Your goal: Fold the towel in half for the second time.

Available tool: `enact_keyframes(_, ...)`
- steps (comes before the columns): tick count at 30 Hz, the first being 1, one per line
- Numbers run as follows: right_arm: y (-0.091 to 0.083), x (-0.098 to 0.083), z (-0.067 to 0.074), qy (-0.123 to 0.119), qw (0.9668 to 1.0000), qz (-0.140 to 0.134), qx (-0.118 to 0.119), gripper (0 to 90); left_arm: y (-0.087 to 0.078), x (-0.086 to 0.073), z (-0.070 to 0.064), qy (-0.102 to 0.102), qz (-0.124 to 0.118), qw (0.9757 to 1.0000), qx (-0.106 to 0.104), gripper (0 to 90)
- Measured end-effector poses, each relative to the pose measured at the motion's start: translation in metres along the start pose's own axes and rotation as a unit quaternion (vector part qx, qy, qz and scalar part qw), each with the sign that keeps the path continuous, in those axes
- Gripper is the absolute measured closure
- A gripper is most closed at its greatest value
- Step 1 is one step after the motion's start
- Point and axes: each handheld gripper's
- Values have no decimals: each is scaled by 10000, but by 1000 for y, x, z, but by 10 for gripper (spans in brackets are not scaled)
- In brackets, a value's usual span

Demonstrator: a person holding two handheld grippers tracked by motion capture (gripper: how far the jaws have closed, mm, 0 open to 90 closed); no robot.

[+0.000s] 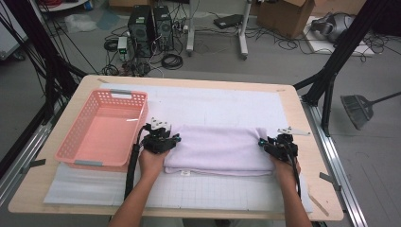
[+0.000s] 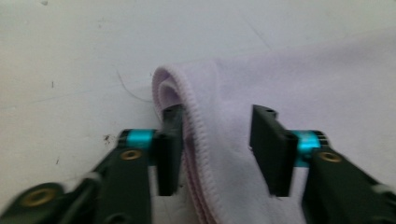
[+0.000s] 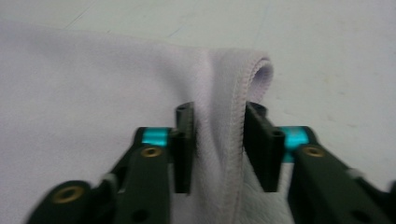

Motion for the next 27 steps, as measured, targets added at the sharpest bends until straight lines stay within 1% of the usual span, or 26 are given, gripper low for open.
enact_keyframes(1,-4,0,-1,-24,10000,-53,25,571,-4,0,-2,44,-70,10000,-40,503)
enact_keyframes(2,-9,0,-3,-3,9999,-99,101,544,-8,-1,-4,98,-79,9999,-111,489)
enact_keyframes(3,-14,-1,-3,36,9997,-124,194,540,-12,-2,-8,176,-118,9996,-207,484)
enact_keyframes(4,-20,-3,-4,-30,9996,-88,283,541,-14,-4,-10,232,-119,9994,-245,490)
enact_keyframes(6,-27,-7,-2,-237,9991,-29,354,552,-19,-8,-15,296,-103,9990,-314,503)
enact_keyframes(8,-37,-13,-1,-339,9984,-101,438,560,-24,-14,-18,287,-51,9990,-334,495)
enact_keyframes(9,-43,-16,-2,-317,9982,-119,496,561,-27,-17,-18,264,-32,9991,-333,475)
enact_keyframes(11,-52,-22,-3,-279,9980,-135,552,561,-33,-23,-19,188,12,9990,-404,460)
enact_keyframes(12,-55,-25,-5,-300,9981,-82,539,562,-36,-26,-20,176,10,9990,-403,441)
enact_keyframes(13,-59,-28,-6,-279,9981,-19,541,568,-40,-29,-21,193,25,9989,-418,438)
enact_keyframes(14,-62,-31,-7,-276,9981,33,550,568,-43,-32,-21,162,23,9989,-439,438)
enact_keyframes(15,-64,-35,-8,-213,9981,92,566,571,-46,-35,-22,144,36,9989,-447,439)
enact_keyframes(16,-67,-39,-9,-149,9978,161,618,591,-48,-38,-22,171,72,9986,-491,446)
enact_keyframes(17,-68,-44,-10,-128,9974,229,675,614,-50,-41,-23,181,122,9985,-506,463)
enact_keyframes(18,-68,-48,-11,-142,9971,334,674,654,-51,-44,-22,198,150,9982,-537,493)
enact_keyframes(19,-67,-50,-11,-131,9965,446,699,742,-51,-46,-23,192,138,9981,-575,537)
enact_keyframes(20,-67,-52,-11,-131,9958,495,757,843,-52,-48,-23,240,139,9978,-600,626)
enact_keyframes(21,-67,-52,-11,-144,9951,451,863,860,-53,-48,-24,279,89,9980,-567,701)
enact_keyframes(22,-69,-52,-10,-116,9954,400,862,866,-55,-48,-24,303,12,9979,-570,815)
enact_keyframes(23,-71,-50,-9,-142,9958,350,839,870,-58,-48,-25,337,-45,9980,-540,846)
enact_keyframes(24,-74,-49,-7,-141,9958,285,858,871,-60,-47,-26,382,-108,9978,-535,851)
enact_keyframes(26,-79,-48,-6,-109,9959,225,874,871,-66,-47,-25,366,-188,9976,-562,854)
enact_keyframes(27,-81,-48,-6,-131,9957,216,891,872,-69,-48,-24,366,-229,9974,-582,854)
Point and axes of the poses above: each handheld gripper's, and its own axes: y roughly forward along the jaws, x roughly out of its top, z roughly to its left, and after that the axes turned 15 degrees about y, right-handed
